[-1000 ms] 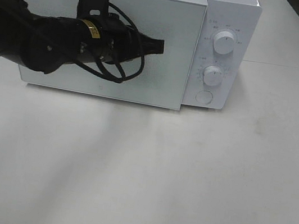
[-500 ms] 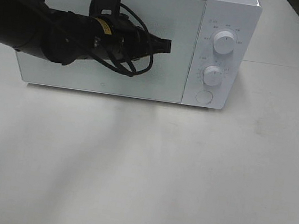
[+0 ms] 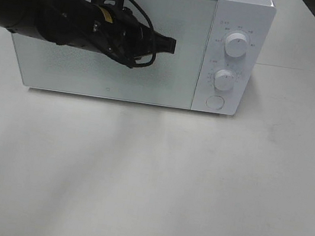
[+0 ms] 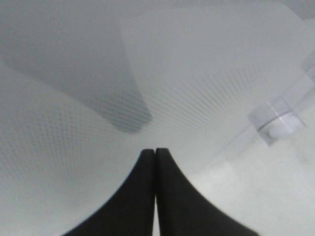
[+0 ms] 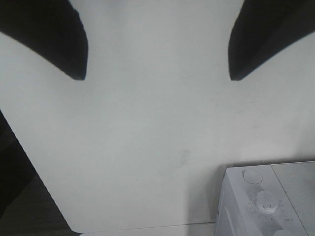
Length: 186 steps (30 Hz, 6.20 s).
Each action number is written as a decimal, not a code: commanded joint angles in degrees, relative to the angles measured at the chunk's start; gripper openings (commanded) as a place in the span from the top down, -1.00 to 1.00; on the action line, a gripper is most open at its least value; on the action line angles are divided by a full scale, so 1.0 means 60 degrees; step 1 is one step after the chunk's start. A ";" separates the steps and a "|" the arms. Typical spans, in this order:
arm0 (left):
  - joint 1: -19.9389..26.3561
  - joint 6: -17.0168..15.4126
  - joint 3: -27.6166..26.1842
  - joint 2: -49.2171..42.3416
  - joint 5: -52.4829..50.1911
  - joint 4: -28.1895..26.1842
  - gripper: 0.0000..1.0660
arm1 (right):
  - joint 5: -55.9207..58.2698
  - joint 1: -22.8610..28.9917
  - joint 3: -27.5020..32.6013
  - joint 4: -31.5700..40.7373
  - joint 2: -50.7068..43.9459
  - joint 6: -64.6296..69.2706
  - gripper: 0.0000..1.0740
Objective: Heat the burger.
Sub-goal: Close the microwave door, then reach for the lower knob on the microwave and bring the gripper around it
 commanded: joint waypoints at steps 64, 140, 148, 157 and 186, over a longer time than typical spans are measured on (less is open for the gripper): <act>0.6732 0.0640 0.2836 -0.7678 1.2233 0.1490 -0.88 | -0.0067 -0.0048 0.0019 -0.0038 -0.0239 0.0029 -0.40; 0.6732 0.0525 0.6579 -1.8631 1.0838 0.1824 -0.88 | -0.0067 -0.0048 0.0019 -0.0038 -0.0201 0.0029 -0.40; 0.6732 0.0525 0.6579 -1.8631 1.0838 0.1824 -0.88 | -0.0067 -0.0048 0.0019 -0.0067 -0.0201 0.0029 -0.40; 0.6732 0.0525 0.6579 -1.8631 1.0838 0.1824 -0.88 | -0.0115 -0.0048 -0.0029 -0.0095 0.0076 0.0029 -0.40; 0.6732 0.0525 0.6579 -1.8631 1.0838 0.1824 -0.88 | -0.4784 -0.0048 0.0010 0.0000 0.5157 0.0029 -0.40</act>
